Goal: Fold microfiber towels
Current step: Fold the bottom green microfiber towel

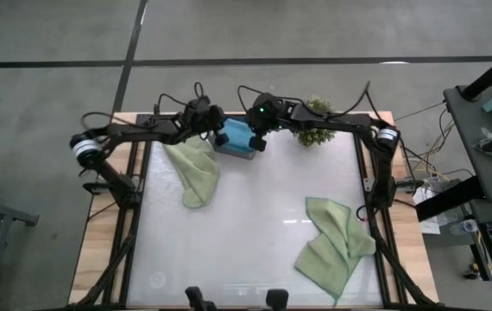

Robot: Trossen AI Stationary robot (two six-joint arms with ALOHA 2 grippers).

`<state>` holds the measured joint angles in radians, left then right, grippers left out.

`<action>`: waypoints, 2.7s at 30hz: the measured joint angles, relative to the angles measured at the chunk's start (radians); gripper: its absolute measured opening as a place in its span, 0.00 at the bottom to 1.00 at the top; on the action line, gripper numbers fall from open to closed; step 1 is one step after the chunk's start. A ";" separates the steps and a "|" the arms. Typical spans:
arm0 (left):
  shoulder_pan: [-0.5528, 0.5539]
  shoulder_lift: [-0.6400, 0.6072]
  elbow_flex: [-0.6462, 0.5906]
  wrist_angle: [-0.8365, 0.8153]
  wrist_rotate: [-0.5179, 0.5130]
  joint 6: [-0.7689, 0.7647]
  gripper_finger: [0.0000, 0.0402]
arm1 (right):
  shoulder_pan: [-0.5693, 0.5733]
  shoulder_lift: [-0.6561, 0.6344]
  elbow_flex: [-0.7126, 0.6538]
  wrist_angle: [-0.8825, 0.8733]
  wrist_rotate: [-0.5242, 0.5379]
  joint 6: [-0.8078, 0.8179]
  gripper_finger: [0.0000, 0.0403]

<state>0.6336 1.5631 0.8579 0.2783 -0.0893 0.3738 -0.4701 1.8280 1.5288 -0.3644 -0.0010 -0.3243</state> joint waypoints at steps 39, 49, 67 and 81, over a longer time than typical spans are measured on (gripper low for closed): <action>-0.504 -0.666 -0.343 -0.049 0.044 -0.158 0.00 | 0.573 -0.349 -0.438 -0.867 -0.128 1.202 0.42; -0.504 -0.662 -0.343 -0.027 0.044 -0.158 0.00 | 0.603 -0.348 -0.611 -0.713 -0.132 1.211 0.46; -0.505 -0.530 -0.376 -0.010 0.049 -0.316 0.01 | 0.558 -0.351 -0.410 0.127 0.447 0.393 0.02; -0.498 -0.506 -0.376 0.046 0.062 -0.473 0.42 | 0.496 -0.227 -0.504 0.767 0.550 0.298 0.02</action>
<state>0.1361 1.0573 0.4820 0.3243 -0.0276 -0.0993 0.0254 1.6014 1.0252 0.4030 0.5488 -0.0266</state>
